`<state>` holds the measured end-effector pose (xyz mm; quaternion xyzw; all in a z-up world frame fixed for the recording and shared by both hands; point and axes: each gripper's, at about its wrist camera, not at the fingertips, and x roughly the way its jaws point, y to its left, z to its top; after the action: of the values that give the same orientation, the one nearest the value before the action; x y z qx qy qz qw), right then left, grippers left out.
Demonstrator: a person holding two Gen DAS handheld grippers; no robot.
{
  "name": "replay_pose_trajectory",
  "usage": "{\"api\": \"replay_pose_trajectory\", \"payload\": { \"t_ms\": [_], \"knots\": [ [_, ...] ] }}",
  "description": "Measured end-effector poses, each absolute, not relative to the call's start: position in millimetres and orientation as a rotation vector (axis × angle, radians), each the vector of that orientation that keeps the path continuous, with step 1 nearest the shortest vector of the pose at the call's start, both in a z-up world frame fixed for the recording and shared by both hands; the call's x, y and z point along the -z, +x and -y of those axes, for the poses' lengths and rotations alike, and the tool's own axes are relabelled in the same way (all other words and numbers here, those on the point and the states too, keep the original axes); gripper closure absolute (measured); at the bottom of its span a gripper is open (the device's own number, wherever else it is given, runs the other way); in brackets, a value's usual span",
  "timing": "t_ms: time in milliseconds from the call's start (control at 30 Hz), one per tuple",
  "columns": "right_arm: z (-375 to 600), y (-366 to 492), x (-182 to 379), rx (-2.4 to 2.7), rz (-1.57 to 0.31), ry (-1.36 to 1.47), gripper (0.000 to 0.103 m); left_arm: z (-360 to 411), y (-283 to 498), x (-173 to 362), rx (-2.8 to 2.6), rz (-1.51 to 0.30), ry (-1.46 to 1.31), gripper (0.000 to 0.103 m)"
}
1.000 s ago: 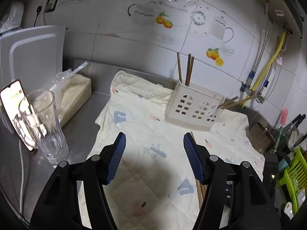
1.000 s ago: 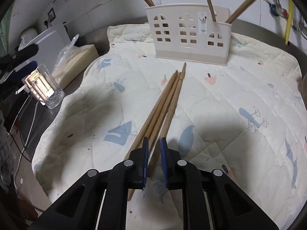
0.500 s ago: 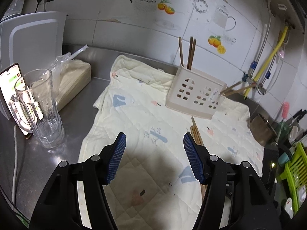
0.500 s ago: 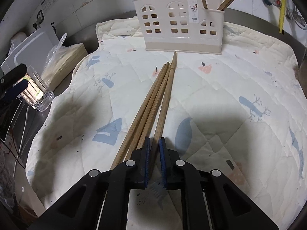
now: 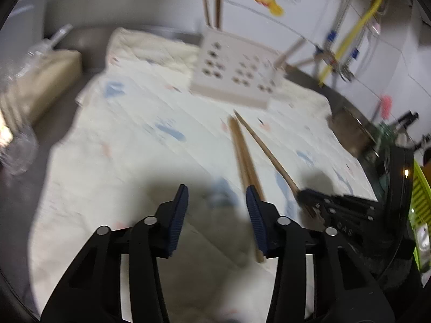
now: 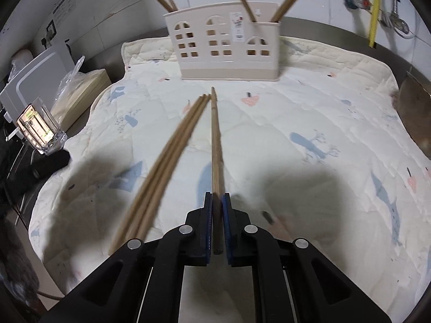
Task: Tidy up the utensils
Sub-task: 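Close the right tool on a chopstick while the left tool grasps another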
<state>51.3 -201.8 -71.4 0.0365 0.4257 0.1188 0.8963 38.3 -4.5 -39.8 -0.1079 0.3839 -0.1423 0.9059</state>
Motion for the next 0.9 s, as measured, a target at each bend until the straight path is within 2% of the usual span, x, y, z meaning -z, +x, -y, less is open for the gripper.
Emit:
{"api": "replay_pose_trajectory", "payload": {
  "t_ms": [400, 600, 900],
  "knots": [
    [215.8, 45.2, 77.0, -0.254, -0.890, 0.090, 0.095, 45.7, 49.1, 74.4, 0.345, -0.922, -0.245, 0.088],
    [216.2, 44.8, 77.8, -0.257, -0.892, 0.092, 0.095, 48.0, 54.6, 77.5, 0.318, -0.937, -0.230, 0.093],
    [214.1, 44.4, 78.9, -0.250, -0.886, 0.068, 0.095, 62.5, 61.8, 73.4, 0.247, -0.950, -0.144, 0.094]
  ]
}}
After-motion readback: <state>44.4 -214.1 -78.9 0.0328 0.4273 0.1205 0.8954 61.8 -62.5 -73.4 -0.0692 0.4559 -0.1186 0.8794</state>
